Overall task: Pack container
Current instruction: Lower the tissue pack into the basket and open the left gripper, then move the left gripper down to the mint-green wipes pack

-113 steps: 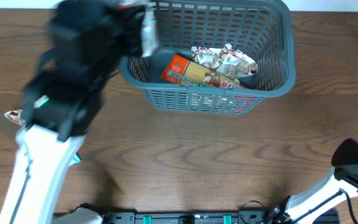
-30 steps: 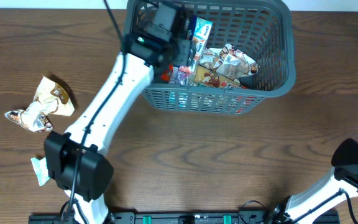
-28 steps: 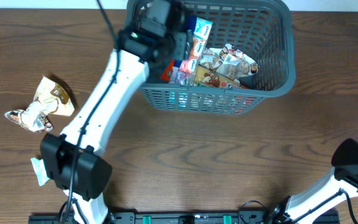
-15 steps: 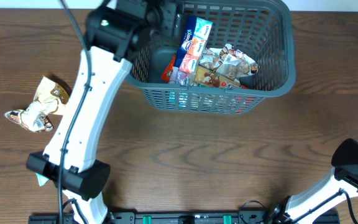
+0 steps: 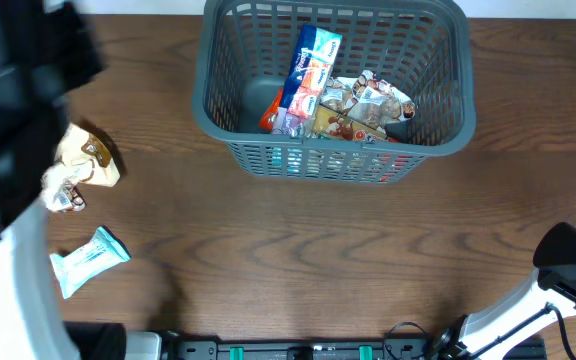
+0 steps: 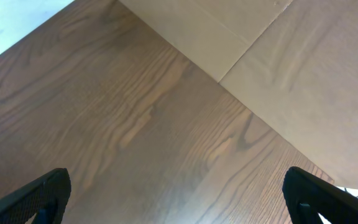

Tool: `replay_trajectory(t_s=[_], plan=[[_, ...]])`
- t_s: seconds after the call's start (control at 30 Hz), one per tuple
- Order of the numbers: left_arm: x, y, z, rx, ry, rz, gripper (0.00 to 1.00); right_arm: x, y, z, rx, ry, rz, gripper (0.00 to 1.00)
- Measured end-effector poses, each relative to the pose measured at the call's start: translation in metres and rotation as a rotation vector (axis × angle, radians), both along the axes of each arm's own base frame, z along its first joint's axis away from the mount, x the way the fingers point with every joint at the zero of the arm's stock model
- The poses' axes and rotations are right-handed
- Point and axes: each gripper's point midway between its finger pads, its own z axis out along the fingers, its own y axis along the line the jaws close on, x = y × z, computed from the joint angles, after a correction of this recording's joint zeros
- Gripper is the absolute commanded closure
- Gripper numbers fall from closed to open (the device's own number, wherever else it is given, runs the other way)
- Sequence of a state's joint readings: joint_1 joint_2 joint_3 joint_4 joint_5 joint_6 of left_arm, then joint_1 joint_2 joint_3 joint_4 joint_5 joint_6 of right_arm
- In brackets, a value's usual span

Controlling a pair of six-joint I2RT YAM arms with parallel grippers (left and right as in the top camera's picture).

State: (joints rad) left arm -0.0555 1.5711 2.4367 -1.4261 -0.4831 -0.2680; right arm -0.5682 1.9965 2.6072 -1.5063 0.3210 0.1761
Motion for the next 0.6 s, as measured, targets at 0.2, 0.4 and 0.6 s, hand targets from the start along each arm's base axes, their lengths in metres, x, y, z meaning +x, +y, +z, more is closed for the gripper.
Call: replay_trajectory(t_s=[0.2, 0.4, 0.6], plan=[[-0.022, 0.048, -0.027, -0.04, 0.113, 0.192, 0.01, 0.0, 0.0, 0.0, 0.0, 0.0, 0.0, 0.01], [-0.022, 0.077, -0.063, -0.12, 0.208, 0.346, 0.01, 0.0, 0.0, 0.0, 0.0, 0.0, 0.0, 0.01], [-0.006, 0.087, -0.092, -0.259, 0.227, 0.414, 0.01, 0.0, 0.0, 0.0, 0.0, 0.0, 0.0, 0.01]])
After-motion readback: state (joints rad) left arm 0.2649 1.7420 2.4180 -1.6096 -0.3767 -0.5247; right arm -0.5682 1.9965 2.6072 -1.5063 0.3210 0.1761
